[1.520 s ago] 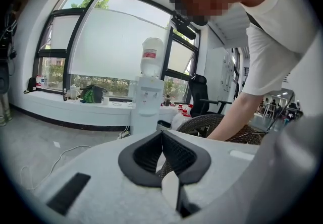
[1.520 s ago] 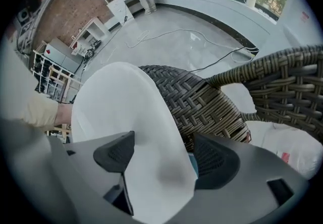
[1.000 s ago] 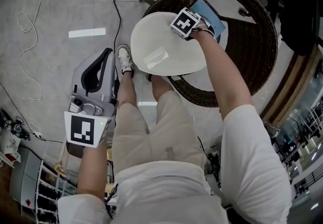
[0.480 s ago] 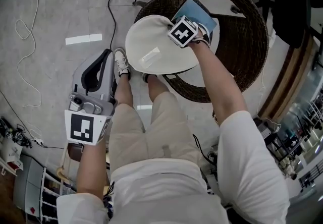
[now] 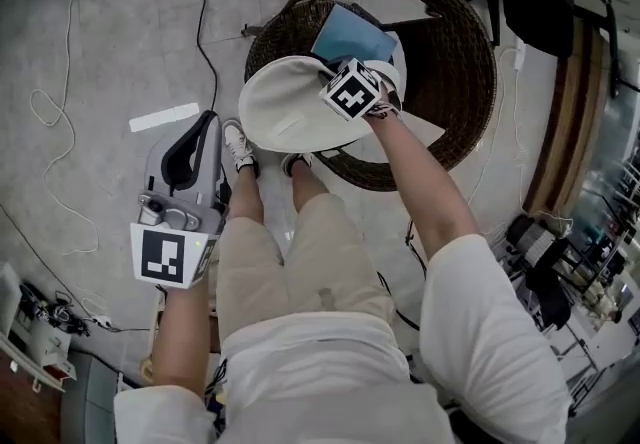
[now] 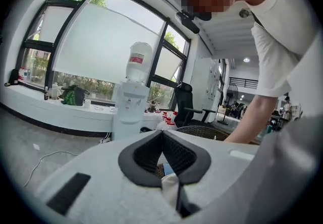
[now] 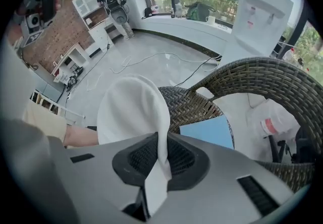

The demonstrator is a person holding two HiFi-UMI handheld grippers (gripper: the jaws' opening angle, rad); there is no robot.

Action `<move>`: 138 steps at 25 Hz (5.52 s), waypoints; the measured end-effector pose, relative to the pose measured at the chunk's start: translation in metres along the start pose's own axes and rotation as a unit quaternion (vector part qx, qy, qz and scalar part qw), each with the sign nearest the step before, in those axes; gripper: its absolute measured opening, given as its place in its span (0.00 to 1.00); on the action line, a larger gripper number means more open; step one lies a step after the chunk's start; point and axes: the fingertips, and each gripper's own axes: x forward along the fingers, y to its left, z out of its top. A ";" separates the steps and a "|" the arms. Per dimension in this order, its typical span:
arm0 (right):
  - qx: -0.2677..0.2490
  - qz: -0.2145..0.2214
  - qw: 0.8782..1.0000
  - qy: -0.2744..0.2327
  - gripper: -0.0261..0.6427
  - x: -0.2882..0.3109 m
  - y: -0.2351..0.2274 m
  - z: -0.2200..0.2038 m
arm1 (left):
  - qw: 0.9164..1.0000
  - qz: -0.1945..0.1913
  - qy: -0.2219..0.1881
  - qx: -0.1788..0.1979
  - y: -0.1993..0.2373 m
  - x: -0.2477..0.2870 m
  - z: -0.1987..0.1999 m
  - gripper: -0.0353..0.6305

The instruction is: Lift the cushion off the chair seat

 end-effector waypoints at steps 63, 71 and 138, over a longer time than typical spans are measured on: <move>0.327 -0.285 0.692 -0.577 0.10 -0.669 -0.036 -0.061 | 0.964 0.019 -0.191 0.185 -0.069 -0.079 0.315 0.08; 0.324 -0.335 0.661 -0.588 0.10 -0.722 -0.042 -0.097 | 0.957 0.065 -0.224 0.172 -0.050 -0.106 0.335 0.08; 0.345 -0.412 0.622 -0.570 0.10 -0.747 -0.003 -0.120 | 0.962 0.113 -0.218 0.121 -0.035 -0.152 0.317 0.08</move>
